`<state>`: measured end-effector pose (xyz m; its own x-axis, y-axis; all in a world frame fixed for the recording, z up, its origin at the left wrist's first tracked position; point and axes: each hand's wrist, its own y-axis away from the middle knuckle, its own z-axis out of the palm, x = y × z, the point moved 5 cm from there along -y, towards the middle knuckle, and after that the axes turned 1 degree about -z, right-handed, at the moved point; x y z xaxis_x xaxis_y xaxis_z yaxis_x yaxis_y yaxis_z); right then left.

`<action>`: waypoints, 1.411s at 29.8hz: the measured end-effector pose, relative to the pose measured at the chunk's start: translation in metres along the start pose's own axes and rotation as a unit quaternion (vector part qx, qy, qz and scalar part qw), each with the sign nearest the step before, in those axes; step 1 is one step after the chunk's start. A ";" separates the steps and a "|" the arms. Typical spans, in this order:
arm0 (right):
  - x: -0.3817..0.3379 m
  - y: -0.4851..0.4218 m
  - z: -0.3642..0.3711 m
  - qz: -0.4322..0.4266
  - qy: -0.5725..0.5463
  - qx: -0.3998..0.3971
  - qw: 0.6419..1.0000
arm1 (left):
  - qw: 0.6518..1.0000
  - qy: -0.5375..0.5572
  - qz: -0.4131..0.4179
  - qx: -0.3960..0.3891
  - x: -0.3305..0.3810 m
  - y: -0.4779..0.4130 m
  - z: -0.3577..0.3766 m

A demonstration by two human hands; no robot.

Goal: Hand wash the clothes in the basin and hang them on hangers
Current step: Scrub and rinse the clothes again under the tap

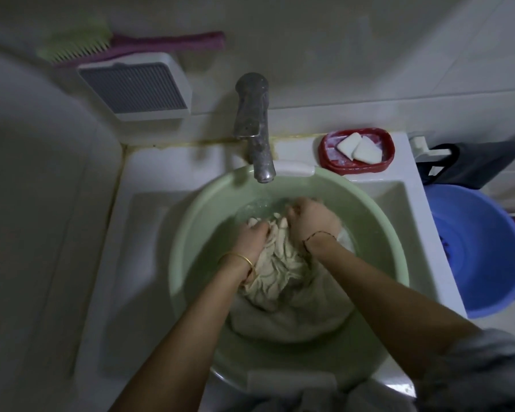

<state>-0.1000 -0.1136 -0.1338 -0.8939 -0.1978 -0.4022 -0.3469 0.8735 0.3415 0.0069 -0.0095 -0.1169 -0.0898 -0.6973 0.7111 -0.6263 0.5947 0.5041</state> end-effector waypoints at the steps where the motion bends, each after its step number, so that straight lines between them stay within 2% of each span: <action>1: 0.000 -0.003 0.004 -0.018 0.066 -0.013 0.998 | 0.997 -0.063 0.041 0.029 -0.003 -0.004 -0.004; 3: -0.005 -0.001 0.019 -0.064 0.166 -0.045 0.983 | 0.976 -0.215 0.039 -0.011 -0.018 -0.007 0.005; 4: -0.009 0.003 0.030 -0.089 0.191 -0.064 0.975 | 0.949 -0.311 0.019 -0.050 -0.031 -0.009 0.013; 6: -0.010 0.011 0.057 -0.148 0.234 -0.111 0.954 | 0.892 -0.449 0.013 -0.059 -0.045 -0.008 0.018; 8: -0.003 0.013 0.072 -0.184 0.262 -0.139 0.937 | 0.861 -0.506 0.010 -0.049 -0.057 -0.009 0.021; 9: 0.000 0.012 0.072 -0.177 0.255 -0.141 0.940 | 0.866 -0.496 0.002 -0.057 -0.060 -0.010 0.021; 10: 0.004 0.009 0.071 -0.152 0.230 -0.128 0.953 | 0.893 -0.447 -0.004 -0.055 -0.063 -0.014 0.020; 11: 0.008 0.007 0.069 -0.107 0.177 -0.104 0.973 | 0.936 -0.349 -0.017 -0.047 -0.064 -0.021 0.018; 12: 0.011 0.006 0.065 -0.050 0.105 -0.085 0.990 | 0.975 -0.217 -0.030 -0.037 -0.065 -0.030 0.017; 13: 0.013 0.005 0.062 0.000 0.016 -0.077 0.997 | 0.995 -0.077 -0.055 -0.032 -0.064 -0.034 0.014; 14: 0.011 0.007 0.060 0.023 -0.076 -0.080 0.994 | 0.995 0.055 -0.086 -0.019 -0.063 -0.037 0.011; 15: 0.005 0.012 0.055 0.018 -0.166 -0.088 0.982 | 0.976 0.175 -0.128 -0.019 -0.062 -0.039 0.009; 17: -0.012 0.029 0.038 -0.026 -0.333 -0.078 0.939 | 0.915 0.354 -0.187 -0.054 -0.050 -0.035 0.011; 19: -0.031 0.048 0.018 -0.059 -0.404 -0.070 0.910 | 0.870 0.443 -0.197 -0.090 -0.035 -0.031 0.010; 21: -0.047 0.061 0.009 -0.084 -0.401 -0.072 0.909 | 0.858 0.463 -0.196 -0.102 -0.032 -0.026 0.010; 22: -0.053 0.065 0.005 -0.088 -0.385 -0.064 0.916 | 0.864 0.450 -0.204 -0.095 -0.033 -0.021 0.011; 24: -0.054 0.065 0.000 -0.072 -0.368 -0.038 0.926 | 0.892 0.393 -0.205 -0.085 -0.032 -0.012 0.014; 25: -0.053 0.064 -0.003 -0.059 -0.364 -0.021 0.929 | 0.898 0.387 -0.190 -0.086 -0.025 -0.008 0.017; 26: -0.048 0.062 -0.004 -0.041 -0.360 -0.004 0.932 | 0.926 0.335 -0.157 -0.078 -0.015 -0.004 0.016; 27: -0.044 0.057 -0.005 -0.022 -0.357 0.008 0.934 | 0.937 0.314 -0.136 -0.077 -0.006 0.000 0.016; 28: -0.038 0.051 -0.002 -0.001 -0.349 0.013 0.937 | 0.944 0.291 -0.126 -0.092 0.001 0.001 0.016; 29: -0.031 0.043 0.000 0.025 -0.337 0.009 0.941 | 0.936 0.300 -0.153 -0.104 0.000 0.000 0.016; 30: -0.022 0.034 0.004 0.052 -0.313 -0.001 0.948 | 0.949 0.263 -0.152 -0.086 0.000 0.001 0.010; 32: -0.002 0.014 0.011 0.063 -0.230 -0.019 0.971 | 0.989 0.108 -0.099 -0.023 -0.006 -0.001 -0.008; 34: 0.009 0.002 0.016 0.006 -0.108 -0.031 0.994 | 0.997 -0.060 -0.031 0.033 -0.004 0.002 -0.019; 35: 0.012 -0.001 0.020 -0.026 -0.047 -0.033 0.998 | 0.979 -0.197 0.010 0.044 -0.003 0.004 -0.017; 37: 0.011 0.003 0.030 -0.060 0.057 -0.026 0.996 | 0.888 -0.449 0.094 0.029 -0.010 0.005 -0.002; 38: 0.008 0.010 0.035 -0.067 0.106 -0.023 0.992 | 0.848 -0.512 0.135 0.025 -0.013 0.004 0.006; 39: 0.005 0.017 0.043 -0.084 0.153 -0.026 0.984 | 0.822 -0.546 0.164 0.005 -0.019 0.002 0.016; 40: 0.001 0.024 0.050 -0.111 0.183 -0.034 0.976 | 0.806 -0.567 0.171 -0.019 -0.026 0.001 0.023; 42: 0.004 0.029 0.064 -0.184 0.227 -0.072 0.954 | 0.789 -0.598 0.120 -0.071 -0.045 -0.006 0.032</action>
<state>-0.0956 -0.0610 -0.1799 -0.7234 -0.6801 -0.1191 -0.6672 0.6441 0.3741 -0.0100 0.0059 -0.1678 -0.9125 -0.3867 -0.1335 -0.3948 0.7465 0.5356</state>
